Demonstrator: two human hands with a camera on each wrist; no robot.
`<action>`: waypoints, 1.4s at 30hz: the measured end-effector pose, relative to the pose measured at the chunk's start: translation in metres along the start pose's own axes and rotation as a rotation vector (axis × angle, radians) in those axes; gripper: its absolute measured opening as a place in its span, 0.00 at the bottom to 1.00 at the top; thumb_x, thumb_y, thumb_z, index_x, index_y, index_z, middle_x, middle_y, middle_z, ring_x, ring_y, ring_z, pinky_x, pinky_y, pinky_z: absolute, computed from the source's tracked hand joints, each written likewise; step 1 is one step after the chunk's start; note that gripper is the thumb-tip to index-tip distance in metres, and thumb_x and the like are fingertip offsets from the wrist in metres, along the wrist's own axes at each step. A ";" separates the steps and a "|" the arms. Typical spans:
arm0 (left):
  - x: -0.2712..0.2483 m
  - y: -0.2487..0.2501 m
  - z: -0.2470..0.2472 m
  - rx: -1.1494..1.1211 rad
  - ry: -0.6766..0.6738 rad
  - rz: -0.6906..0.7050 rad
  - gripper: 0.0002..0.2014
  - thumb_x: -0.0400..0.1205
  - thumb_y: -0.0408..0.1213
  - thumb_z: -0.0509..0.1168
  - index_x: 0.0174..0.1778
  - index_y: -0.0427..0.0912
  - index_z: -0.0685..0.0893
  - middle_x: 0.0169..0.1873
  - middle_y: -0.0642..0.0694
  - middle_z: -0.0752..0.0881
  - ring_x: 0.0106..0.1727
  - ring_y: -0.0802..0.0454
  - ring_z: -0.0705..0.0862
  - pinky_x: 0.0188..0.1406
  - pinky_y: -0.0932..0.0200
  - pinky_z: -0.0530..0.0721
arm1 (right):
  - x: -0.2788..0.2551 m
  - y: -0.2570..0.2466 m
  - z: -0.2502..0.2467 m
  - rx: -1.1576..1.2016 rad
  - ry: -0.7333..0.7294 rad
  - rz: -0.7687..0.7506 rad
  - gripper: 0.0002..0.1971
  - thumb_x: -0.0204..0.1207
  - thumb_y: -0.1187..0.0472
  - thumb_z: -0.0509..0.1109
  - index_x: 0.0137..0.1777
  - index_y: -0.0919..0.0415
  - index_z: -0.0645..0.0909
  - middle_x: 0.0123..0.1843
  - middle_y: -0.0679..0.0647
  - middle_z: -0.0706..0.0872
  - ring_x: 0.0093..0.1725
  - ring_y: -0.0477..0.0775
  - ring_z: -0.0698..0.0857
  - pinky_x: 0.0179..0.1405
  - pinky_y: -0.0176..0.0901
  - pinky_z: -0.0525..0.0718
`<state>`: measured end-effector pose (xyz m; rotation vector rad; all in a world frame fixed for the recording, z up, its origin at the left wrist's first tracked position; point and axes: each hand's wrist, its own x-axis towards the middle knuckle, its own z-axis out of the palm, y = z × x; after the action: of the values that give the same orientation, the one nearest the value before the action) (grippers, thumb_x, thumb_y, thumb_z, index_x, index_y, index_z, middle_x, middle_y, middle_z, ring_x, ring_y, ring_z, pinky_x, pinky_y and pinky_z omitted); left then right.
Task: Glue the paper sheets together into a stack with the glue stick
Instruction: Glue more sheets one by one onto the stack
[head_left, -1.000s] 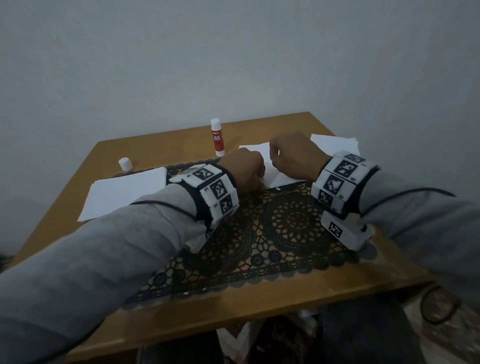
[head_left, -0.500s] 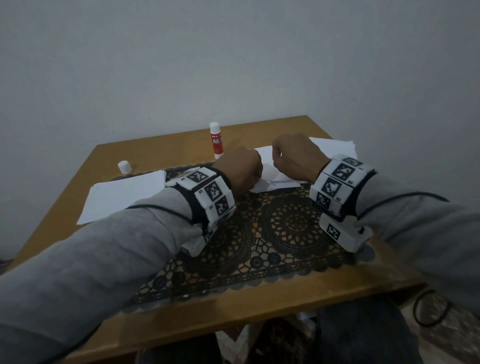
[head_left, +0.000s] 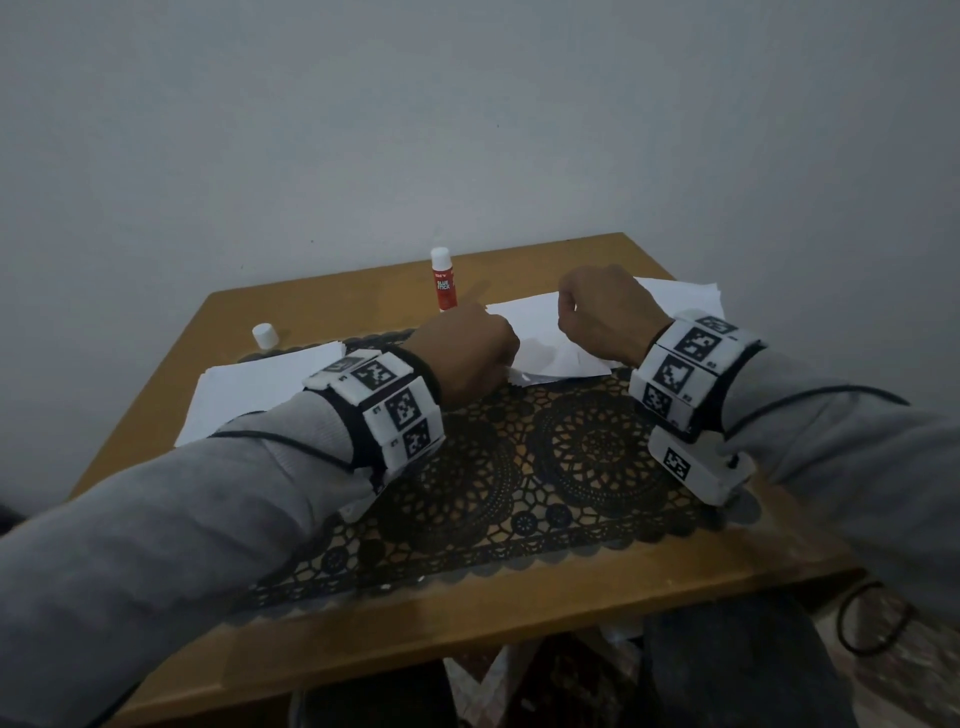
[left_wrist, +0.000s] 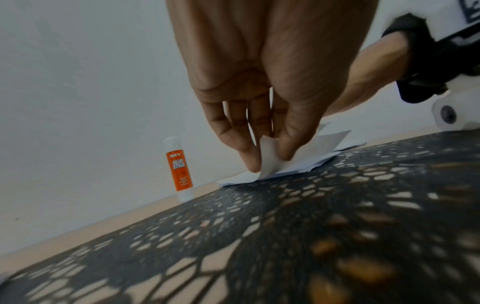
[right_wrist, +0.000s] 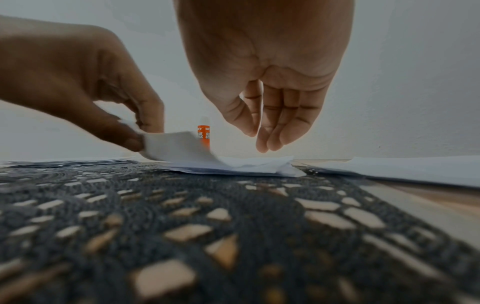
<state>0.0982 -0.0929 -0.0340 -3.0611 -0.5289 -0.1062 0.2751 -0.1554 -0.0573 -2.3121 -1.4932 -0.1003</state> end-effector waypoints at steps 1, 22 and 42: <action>-0.006 -0.001 -0.001 0.004 -0.006 0.004 0.07 0.82 0.37 0.64 0.50 0.41 0.87 0.46 0.44 0.88 0.47 0.48 0.85 0.41 0.61 0.74 | 0.000 0.000 0.000 0.003 -0.007 0.001 0.08 0.76 0.67 0.62 0.47 0.68 0.83 0.48 0.61 0.88 0.48 0.63 0.86 0.47 0.55 0.86; -0.133 -0.069 -0.008 -0.194 -0.091 -0.064 0.12 0.73 0.24 0.72 0.42 0.46 0.92 0.50 0.51 0.88 0.51 0.55 0.85 0.48 0.82 0.67 | -0.004 -0.004 -0.001 -0.044 -0.041 -0.029 0.06 0.78 0.66 0.63 0.46 0.67 0.82 0.47 0.59 0.86 0.47 0.61 0.83 0.49 0.56 0.85; -0.137 -0.068 0.000 -0.161 -0.210 -0.077 0.06 0.77 0.48 0.70 0.44 0.51 0.88 0.51 0.57 0.80 0.51 0.59 0.78 0.53 0.61 0.80 | 0.086 -0.100 0.034 0.310 -0.174 0.113 0.17 0.67 0.55 0.79 0.48 0.64 0.80 0.39 0.55 0.80 0.41 0.57 0.82 0.37 0.44 0.77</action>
<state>-0.0537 -0.0744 -0.0429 -3.2286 -0.6814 0.1825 0.2181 -0.0329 -0.0379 -2.1878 -1.3423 0.3466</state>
